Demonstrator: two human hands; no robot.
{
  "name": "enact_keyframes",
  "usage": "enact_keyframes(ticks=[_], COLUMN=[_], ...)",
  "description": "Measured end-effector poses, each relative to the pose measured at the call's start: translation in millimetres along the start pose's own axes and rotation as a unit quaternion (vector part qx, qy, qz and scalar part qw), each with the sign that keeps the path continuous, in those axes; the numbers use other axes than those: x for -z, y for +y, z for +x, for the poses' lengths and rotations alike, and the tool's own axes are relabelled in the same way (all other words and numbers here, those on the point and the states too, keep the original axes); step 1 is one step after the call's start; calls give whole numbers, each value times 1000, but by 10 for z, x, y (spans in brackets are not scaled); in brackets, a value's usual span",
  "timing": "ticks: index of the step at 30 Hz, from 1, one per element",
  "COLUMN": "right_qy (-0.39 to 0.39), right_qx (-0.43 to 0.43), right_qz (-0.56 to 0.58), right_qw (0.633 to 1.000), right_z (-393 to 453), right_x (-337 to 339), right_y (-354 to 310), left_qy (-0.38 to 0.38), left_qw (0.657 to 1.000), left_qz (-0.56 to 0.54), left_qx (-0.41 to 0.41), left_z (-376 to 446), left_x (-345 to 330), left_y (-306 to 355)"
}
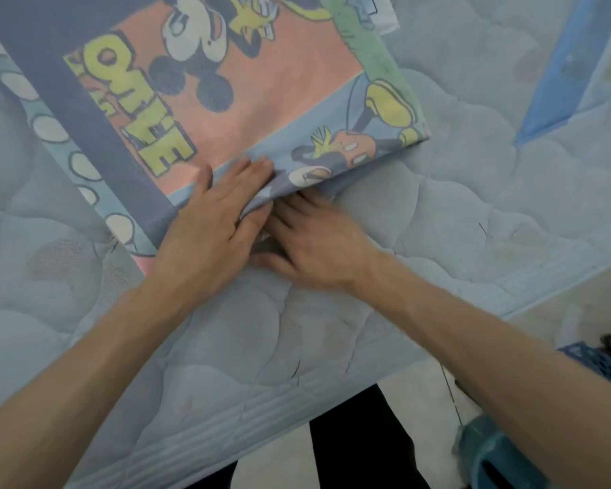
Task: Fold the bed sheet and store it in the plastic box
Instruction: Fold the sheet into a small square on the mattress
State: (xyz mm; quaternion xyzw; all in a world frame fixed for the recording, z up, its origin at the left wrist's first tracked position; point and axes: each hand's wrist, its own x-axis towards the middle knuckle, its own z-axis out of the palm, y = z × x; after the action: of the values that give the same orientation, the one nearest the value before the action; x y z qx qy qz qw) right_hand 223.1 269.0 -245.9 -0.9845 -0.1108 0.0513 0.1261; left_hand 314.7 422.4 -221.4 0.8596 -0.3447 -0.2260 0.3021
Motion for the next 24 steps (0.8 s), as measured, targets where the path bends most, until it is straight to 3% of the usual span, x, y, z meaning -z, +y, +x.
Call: enact_keyframes(ticks=[4, 7, 10, 14, 18, 20, 21, 24], right_qy=[28, 21, 18, 27, 218, 270, 249, 60], right_qx=[-149, -236, -244, -183, -260, -185, -118, 11], right_qz=[-55, -85, -65, -29, -26, -35, -24, -24], right_qw=[987, 968, 967, 982, 940, 944, 961, 998], right_z=[-326, -629, -650, -841, -894, -424, -84, 992], right_x=[106, 192, 178, 378, 715, 834, 844, 718], right_y=[626, 947, 974, 1065, 1145, 1126, 1078, 839], left_qy=[-13, -15, 23, 50, 21, 0, 1, 69], left_qw=[999, 995, 977, 954, 951, 958, 962, 964], left_qz=[-33, 68, 180, 280, 303, 283, 269, 256], left_qx=[-9, -77, -112, -92, -52, -50, -46, 23], left_z=[-22, -50, -81, -231, -396, -412, -352, 241], left_x=[-66, -168, -288, -407, -362, -310, -276, -53], left_y=[-154, -236, -303, -341, -265, -197, -165, -215])
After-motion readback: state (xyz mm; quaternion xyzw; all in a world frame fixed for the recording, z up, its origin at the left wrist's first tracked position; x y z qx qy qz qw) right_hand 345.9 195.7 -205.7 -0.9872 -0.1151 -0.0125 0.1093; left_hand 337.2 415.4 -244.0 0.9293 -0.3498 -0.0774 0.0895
